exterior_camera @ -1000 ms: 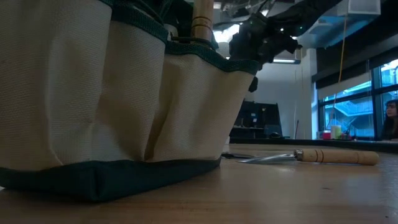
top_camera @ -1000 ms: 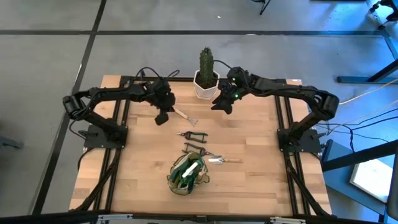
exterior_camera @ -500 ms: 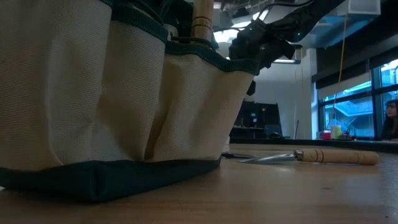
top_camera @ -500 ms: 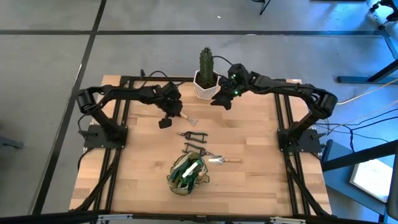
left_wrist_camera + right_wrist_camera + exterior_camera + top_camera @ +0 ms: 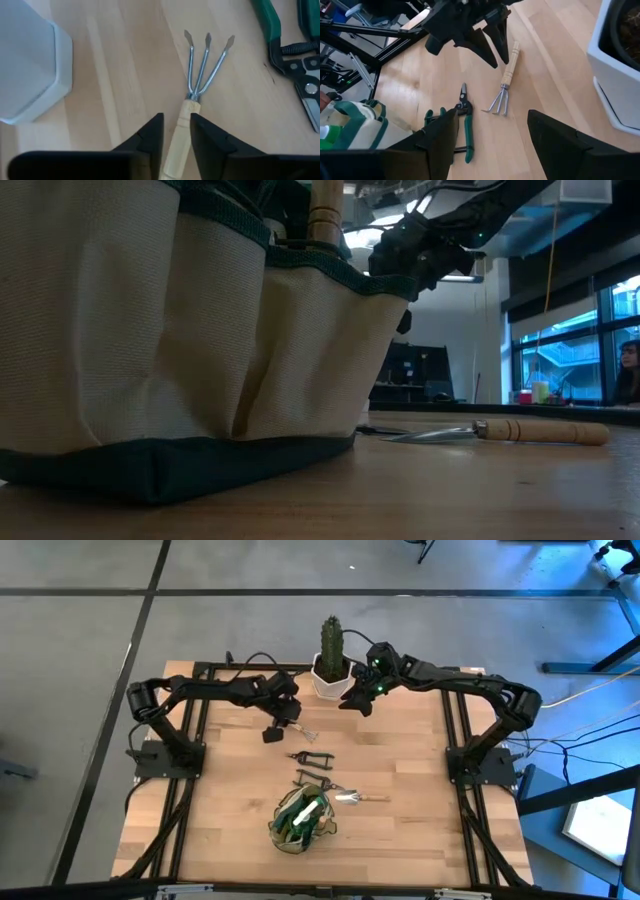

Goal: Pick & Place Garden tools in Gardening bag
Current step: Put the hand rake into the gardening bag

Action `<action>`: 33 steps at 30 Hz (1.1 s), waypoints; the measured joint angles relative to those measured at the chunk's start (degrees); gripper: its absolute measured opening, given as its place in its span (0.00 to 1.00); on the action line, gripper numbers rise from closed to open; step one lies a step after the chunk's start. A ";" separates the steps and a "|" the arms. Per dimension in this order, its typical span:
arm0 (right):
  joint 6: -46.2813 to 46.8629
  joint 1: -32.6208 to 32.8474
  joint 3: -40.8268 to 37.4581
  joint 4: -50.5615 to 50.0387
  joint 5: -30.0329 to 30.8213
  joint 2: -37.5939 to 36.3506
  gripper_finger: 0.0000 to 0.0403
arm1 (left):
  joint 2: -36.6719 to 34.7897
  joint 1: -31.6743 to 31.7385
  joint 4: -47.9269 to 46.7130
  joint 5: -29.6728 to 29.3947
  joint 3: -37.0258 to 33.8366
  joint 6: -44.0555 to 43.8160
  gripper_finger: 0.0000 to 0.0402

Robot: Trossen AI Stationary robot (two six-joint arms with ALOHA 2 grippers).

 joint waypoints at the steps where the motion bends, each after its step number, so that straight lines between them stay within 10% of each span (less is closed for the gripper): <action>1: 0.00 0.00 0.00 0.01 0.00 0.00 0.61 | 0.00 0.01 -0.76 -0.08 -0.02 -0.60 0.26; 12: -0.22 0.00 -0.02 0.05 0.02 0.00 0.61 | 0.20 0.39 -2.72 -1.26 -0.37 0.00 0.42; 33: 1.53 1.90 -0.04 0.04 0.15 0.00 0.61 | 7.34 0.37 -1.66 -0.30 -0.28 -4.08 0.37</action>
